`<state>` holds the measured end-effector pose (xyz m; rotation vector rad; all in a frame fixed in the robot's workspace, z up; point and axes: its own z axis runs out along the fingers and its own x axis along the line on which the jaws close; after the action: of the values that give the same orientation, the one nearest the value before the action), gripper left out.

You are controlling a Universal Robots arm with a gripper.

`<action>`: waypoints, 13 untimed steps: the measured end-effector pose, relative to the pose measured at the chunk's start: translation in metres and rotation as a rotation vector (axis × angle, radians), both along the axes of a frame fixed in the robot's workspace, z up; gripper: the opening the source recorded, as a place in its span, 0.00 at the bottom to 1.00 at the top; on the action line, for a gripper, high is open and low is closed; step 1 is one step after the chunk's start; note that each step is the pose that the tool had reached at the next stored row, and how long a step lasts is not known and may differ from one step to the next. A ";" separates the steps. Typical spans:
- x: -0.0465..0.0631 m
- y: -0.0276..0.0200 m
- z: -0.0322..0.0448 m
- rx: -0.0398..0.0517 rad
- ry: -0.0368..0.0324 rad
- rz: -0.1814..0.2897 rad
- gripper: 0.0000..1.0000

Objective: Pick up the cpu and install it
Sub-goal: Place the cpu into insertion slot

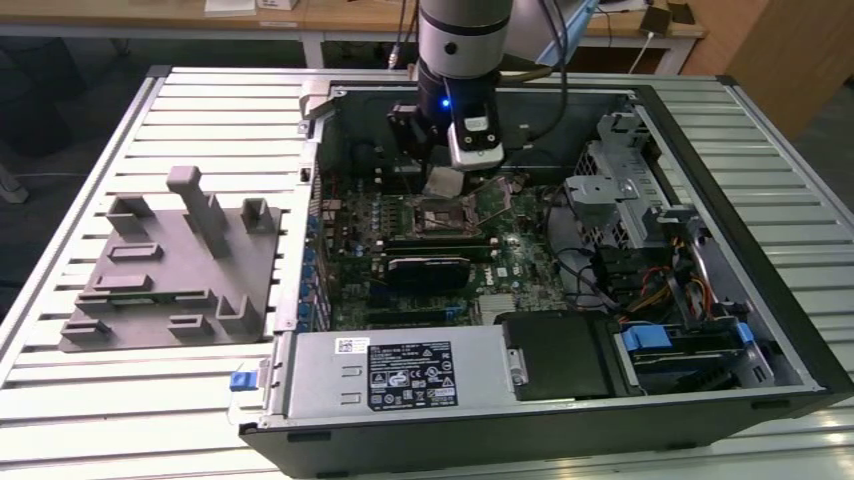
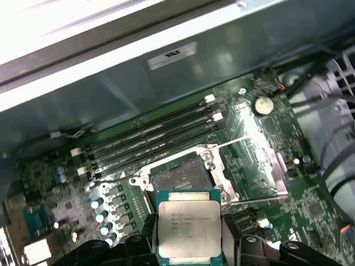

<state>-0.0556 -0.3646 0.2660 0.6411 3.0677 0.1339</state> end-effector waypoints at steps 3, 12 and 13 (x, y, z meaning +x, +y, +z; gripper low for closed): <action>0.000 0.0000 0.0000 -0.0001 0.0001 -0.052 0.55; 0.000 0.0000 0.0000 -0.0001 0.0000 -0.198 0.55; 0.000 0.0000 0.0000 -0.0001 0.0000 -0.214 0.55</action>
<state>-0.0556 -0.3646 0.2660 0.9622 2.9732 0.1319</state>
